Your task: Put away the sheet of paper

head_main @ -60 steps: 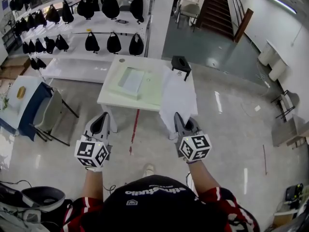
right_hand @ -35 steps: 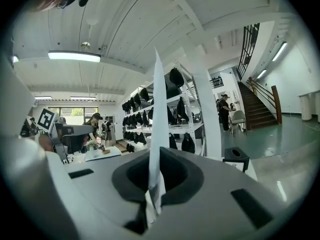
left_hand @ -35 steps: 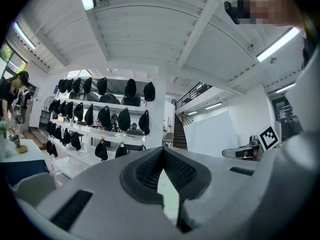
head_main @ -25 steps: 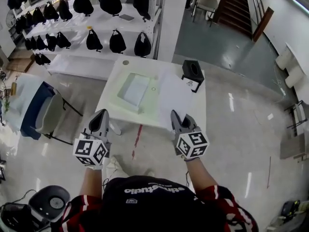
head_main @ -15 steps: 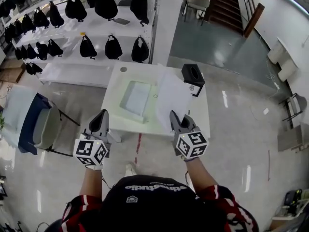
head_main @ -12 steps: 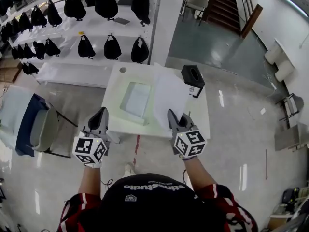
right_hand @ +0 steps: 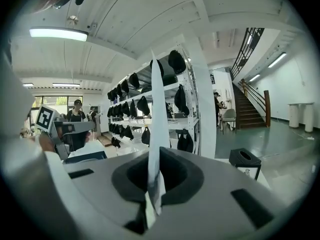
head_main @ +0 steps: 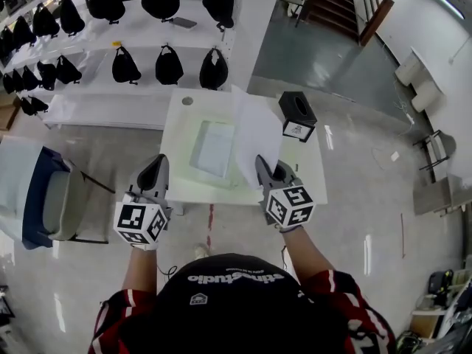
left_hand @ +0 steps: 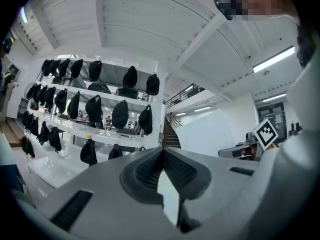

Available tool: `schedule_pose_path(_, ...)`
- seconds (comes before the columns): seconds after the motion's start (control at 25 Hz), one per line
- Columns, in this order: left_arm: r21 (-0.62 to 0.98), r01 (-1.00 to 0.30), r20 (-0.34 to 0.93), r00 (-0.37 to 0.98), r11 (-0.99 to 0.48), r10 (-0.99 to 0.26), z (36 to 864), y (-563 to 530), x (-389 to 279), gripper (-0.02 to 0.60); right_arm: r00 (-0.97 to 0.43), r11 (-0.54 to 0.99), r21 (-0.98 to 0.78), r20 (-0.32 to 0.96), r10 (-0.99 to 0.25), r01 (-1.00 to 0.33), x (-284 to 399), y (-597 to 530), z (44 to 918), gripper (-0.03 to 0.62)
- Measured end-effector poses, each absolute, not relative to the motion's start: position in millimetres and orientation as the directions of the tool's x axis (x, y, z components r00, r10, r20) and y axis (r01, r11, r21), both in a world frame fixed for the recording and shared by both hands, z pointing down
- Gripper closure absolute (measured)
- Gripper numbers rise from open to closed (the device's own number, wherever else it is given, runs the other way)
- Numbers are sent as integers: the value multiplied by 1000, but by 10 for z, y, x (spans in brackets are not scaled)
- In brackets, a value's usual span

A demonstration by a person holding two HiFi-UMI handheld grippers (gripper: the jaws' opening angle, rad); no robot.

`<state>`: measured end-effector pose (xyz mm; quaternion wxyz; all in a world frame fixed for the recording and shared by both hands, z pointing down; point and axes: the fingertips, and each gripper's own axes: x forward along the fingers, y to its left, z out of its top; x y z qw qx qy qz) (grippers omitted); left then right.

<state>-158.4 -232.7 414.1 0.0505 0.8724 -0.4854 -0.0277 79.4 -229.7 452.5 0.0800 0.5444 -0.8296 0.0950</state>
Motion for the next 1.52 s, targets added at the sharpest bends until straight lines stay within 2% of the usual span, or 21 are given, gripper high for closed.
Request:
schedule_pose_path(0.56, 152, -800, -3, 586, -580, -810, 4240, -2439, -1558, 578, -390, 372, -120, 302, -870, -921, 713, -2488, 4822, 591)
schedule_pose_path(1.12, 132, -824, 32, 560, -551, -828, 4249, -2658, -1372, 578, -505, 446, -243, 320, -802, -862, 569, -2957, 5261, 591)
schedule_pose_path(1.52, 134, -838, 67, 540, -529, -839, 4324, -2728, -1362, 578, -539, 437, -324, 387, -748, -839, 499, -3164, 5794, 591)
